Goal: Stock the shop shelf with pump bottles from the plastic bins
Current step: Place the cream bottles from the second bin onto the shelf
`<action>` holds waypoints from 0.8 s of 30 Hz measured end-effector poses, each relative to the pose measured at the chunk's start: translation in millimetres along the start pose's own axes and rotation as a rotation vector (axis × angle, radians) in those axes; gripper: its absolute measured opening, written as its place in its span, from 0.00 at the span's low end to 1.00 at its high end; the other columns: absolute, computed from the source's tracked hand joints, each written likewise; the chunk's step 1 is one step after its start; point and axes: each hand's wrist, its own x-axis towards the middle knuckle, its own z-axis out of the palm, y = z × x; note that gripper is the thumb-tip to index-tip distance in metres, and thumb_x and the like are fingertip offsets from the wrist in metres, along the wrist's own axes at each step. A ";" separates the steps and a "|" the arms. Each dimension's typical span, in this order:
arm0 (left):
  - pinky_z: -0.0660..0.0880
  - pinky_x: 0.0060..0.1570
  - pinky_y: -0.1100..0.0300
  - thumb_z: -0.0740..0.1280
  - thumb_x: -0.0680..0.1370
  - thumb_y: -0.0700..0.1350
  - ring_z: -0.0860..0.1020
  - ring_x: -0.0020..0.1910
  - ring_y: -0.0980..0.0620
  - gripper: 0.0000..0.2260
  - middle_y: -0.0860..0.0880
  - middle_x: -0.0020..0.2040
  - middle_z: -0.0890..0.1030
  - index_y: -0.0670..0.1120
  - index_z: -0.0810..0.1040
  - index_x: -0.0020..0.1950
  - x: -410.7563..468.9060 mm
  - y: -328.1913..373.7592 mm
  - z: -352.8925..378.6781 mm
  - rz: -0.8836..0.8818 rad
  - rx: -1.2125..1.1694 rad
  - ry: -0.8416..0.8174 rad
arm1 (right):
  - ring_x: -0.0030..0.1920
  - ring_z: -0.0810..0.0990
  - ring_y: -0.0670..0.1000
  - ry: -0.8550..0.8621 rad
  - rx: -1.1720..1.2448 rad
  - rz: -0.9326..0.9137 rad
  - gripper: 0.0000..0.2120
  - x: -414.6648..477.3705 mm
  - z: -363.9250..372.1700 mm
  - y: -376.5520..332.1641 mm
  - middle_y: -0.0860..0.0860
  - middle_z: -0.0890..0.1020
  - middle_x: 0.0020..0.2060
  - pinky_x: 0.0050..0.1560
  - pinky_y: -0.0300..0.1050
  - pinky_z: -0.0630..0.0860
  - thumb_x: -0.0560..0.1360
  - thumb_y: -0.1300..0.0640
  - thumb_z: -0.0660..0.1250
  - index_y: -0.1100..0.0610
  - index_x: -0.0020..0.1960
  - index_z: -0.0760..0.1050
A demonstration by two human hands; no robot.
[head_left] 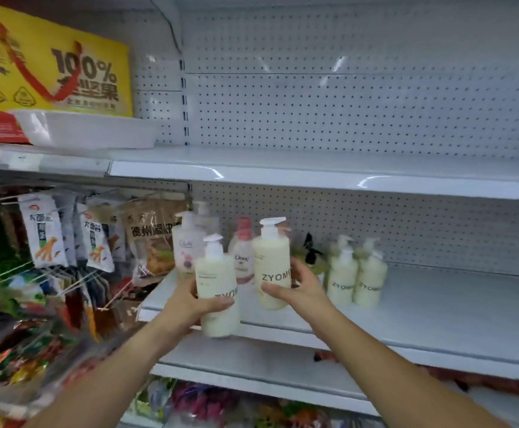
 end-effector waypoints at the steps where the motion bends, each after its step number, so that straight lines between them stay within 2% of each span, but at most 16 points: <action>1: 0.82 0.43 0.48 0.84 0.56 0.53 0.85 0.49 0.47 0.34 0.49 0.51 0.86 0.50 0.78 0.59 5.0 0.8 19.3 0.002 0.000 -0.005 | 0.59 0.80 0.47 0.025 -0.003 0.003 0.35 -4.8 -20.7 2.7 0.46 0.80 0.60 0.52 0.41 0.79 0.66 0.53 0.81 0.48 0.68 0.70; 3: 0.82 0.50 0.43 0.84 0.56 0.53 0.84 0.53 0.46 0.36 0.48 0.54 0.85 0.50 0.77 0.61 16.9 -2.0 55.9 0.014 -0.005 -0.018 | 0.58 0.80 0.46 0.075 -0.017 0.011 0.35 -12.8 -62.5 11.1 0.46 0.81 0.59 0.56 0.45 0.79 0.64 0.51 0.82 0.47 0.67 0.71; 5: 0.81 0.51 0.43 0.83 0.56 0.53 0.84 0.54 0.46 0.37 0.48 0.56 0.85 0.51 0.76 0.63 27.5 -3.9 92.9 0.020 -0.009 -0.028 | 0.58 0.80 0.46 0.115 -0.033 0.021 0.35 -22.8 -104.6 18.8 0.44 0.80 0.58 0.56 0.45 0.79 0.64 0.50 0.82 0.46 0.66 0.71; 9: 0.81 0.52 0.43 0.84 0.50 0.60 0.84 0.54 0.48 0.42 0.50 0.55 0.85 0.53 0.77 0.62 43.7 -7.8 163.6 0.024 -0.027 -0.051 | 0.55 0.80 0.44 0.189 -0.039 0.036 0.37 -42.0 -184.2 29.5 0.45 0.80 0.58 0.47 0.38 0.78 0.64 0.51 0.83 0.46 0.68 0.69; 13: 0.80 0.53 0.40 0.83 0.56 0.55 0.83 0.56 0.45 0.36 0.49 0.56 0.85 0.51 0.78 0.62 55.1 -16.1 219.7 0.025 -0.030 -0.074 | 0.54 0.79 0.41 0.243 -0.052 0.037 0.38 -53.6 -248.0 38.2 0.45 0.79 0.58 0.44 0.35 0.76 0.64 0.53 0.83 0.47 0.68 0.68; 17: 0.80 0.54 0.39 0.82 0.57 0.55 0.83 0.56 0.45 0.33 0.49 0.56 0.85 0.52 0.79 0.61 64.9 -22.2 255.1 -0.004 -0.008 -0.074 | 0.54 0.78 0.41 0.280 -0.078 0.051 0.39 -52.8 -288.5 48.0 0.45 0.78 0.58 0.42 0.34 0.74 0.63 0.52 0.83 0.47 0.69 0.67; 21: 0.80 0.54 0.40 0.84 0.55 0.57 0.83 0.56 0.46 0.35 0.50 0.56 0.85 0.53 0.79 0.60 80.2 -27.7 268.3 -0.016 0.020 -0.086 | 0.54 0.79 0.44 0.293 -0.102 0.064 0.41 -41.7 -307.8 61.9 0.46 0.78 0.59 0.46 0.38 0.77 0.61 0.52 0.84 0.46 0.68 0.67; 24: 0.81 0.53 0.42 0.83 0.56 0.56 0.83 0.55 0.47 0.36 0.51 0.56 0.85 0.53 0.78 0.62 94.9 -30.7 276.1 -0.014 0.021 -0.116 | 0.54 0.79 0.42 0.299 -0.116 0.083 0.40 -29.0 -314.5 71.1 0.46 0.78 0.59 0.44 0.36 0.75 0.61 0.54 0.84 0.46 0.67 0.67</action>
